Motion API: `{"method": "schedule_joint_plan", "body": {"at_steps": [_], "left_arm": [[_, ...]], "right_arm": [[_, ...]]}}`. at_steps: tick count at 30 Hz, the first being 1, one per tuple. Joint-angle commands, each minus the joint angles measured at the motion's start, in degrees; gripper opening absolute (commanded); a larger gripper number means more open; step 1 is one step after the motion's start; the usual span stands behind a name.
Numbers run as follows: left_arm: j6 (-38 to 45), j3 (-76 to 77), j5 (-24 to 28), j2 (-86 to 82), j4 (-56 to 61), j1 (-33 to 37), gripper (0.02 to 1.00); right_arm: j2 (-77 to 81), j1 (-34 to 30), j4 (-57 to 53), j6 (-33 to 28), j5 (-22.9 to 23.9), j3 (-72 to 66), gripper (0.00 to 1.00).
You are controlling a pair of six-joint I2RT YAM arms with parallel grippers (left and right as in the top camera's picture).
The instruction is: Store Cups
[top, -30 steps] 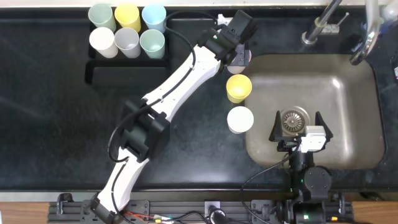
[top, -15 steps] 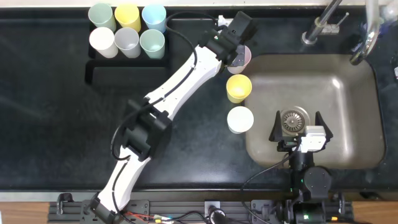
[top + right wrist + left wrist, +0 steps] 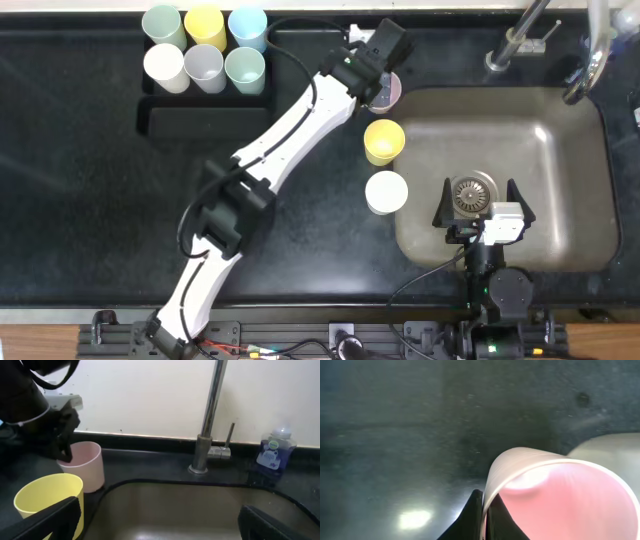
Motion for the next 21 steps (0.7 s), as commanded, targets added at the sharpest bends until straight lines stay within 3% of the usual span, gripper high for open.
{"method": "schedule_joint_plan", "body": {"at_steps": [1, 4, 6, 12, 21], "left_arm": [[2.34, 1.6, -12.7, -11.87, -3.23, -0.17, 0.034], [2.32, 1.57, -18.78, -18.4, -7.72, 1.49, 0.034], [2.27, 1.46, -19.74, -22.29, -10.36, 3.96, 0.034], [-3.23, 1.01, -18.75, -31.34, -19.47, 15.89, 0.034], [-18.29, -6.12, -11.87, -38.36, -26.51, 33.48, 0.036]], "right_arm": [[-0.33, -0.02, 0.33, 0.24, -0.39, -0.79, 0.998], [-0.33, -0.02, 0.33, 0.24, -0.39, -0.79, 0.998], [-0.33, -0.02, 0.33, 0.24, -0.39, -0.79, 0.996], [-0.33, -0.02, 0.33, 0.24, -0.39, -0.79, 0.998], [-0.33, -0.02, 0.33, 0.24, -0.39, -0.79, 0.996]]}}
